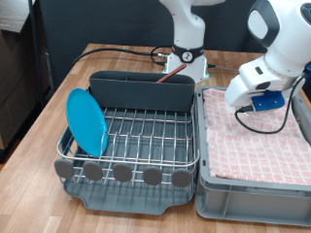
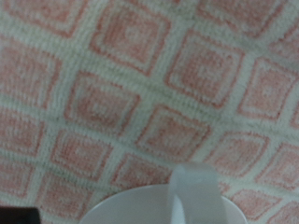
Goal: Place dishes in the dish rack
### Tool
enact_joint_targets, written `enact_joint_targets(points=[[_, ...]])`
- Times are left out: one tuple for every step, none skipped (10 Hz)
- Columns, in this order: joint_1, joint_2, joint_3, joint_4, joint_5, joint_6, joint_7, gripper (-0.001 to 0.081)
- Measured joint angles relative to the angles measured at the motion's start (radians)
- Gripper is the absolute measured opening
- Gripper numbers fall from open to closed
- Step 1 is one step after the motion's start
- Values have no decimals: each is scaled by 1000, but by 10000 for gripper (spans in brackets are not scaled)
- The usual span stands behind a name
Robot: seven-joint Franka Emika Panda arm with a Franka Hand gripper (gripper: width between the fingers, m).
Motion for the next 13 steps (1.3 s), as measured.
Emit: enact_joint_targets(points=[[0,0,0,-4,0,7,3,683],[0,0,-1,-9,0,13,5,487],[0,-1,-2,-13,0,18,5,307],[0,-1,-4,-15,0,24,5,307],[0,-2,-5,-16,0,25,5,125],[0,-3,-7,-16,0,25,6,125],[0,-7,-8,-16,1,25,7,72],[0,-15,-8,-17,1,20,11,72],[0,-26,-8,-17,3,9,13,72],[0,-39,-8,-17,7,-4,13,72],[0,-54,-8,-16,11,-21,13,72],[0,-70,-8,-14,14,-37,13,72],[0,-86,-8,-12,16,-47,13,72]])
